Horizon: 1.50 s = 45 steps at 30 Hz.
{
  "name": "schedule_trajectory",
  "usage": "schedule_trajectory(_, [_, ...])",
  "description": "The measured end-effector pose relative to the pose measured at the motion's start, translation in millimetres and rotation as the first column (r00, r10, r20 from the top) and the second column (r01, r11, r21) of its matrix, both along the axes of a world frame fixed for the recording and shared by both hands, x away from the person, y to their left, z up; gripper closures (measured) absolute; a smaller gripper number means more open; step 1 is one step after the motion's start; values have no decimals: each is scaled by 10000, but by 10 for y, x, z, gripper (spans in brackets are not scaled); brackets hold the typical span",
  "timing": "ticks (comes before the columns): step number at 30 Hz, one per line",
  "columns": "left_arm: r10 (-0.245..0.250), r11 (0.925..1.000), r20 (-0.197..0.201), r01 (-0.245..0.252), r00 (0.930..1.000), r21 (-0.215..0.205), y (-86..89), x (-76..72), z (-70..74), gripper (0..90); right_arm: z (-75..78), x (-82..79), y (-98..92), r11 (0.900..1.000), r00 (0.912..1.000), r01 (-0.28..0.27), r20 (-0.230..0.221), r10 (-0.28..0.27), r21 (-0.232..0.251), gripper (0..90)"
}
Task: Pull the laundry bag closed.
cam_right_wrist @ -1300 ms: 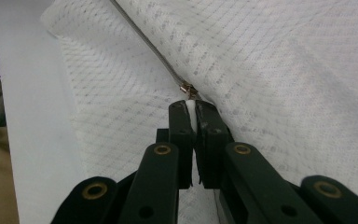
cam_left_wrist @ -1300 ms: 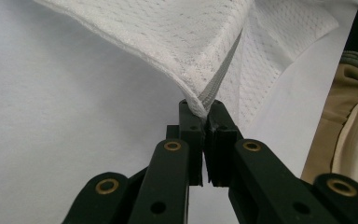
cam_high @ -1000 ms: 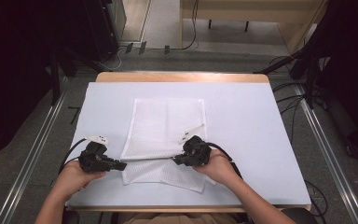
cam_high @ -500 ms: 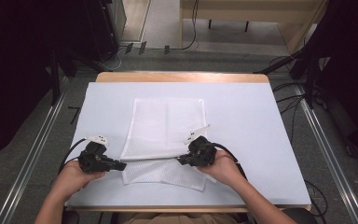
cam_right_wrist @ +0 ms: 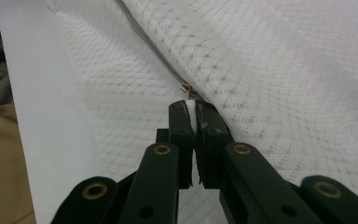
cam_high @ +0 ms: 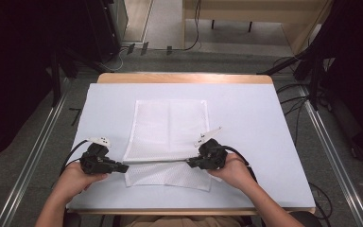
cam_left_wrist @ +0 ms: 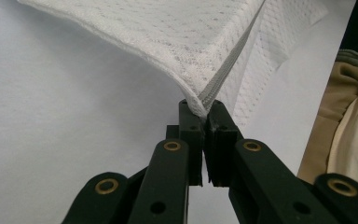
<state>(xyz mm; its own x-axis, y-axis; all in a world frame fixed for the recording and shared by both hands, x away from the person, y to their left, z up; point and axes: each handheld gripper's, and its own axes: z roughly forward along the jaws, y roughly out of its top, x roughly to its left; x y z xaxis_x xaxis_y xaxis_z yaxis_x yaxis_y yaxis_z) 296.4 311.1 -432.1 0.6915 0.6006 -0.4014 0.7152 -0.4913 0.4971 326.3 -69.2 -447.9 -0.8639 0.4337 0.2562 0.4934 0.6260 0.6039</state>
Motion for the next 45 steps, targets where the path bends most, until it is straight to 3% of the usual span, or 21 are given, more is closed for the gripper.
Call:
schedule_trajectory(32, [-147,9999,-84,147,9999,-29,-2,33,-14,874,38,-9,-417,9967,9967,813,-43,-813,-57,875])
schedule_trajectory(38, [44,9999,250,-42,9997,-98,13,38,21,877,41,-24,-499,9955,9956,938,-61,-939,-150,876])
schedule_trajectory(45, [-86,9999,77,84,9999,140,-10,42,-13,876,34,-28,-520,9942,9942,1051,-200,-1056,-238,876])
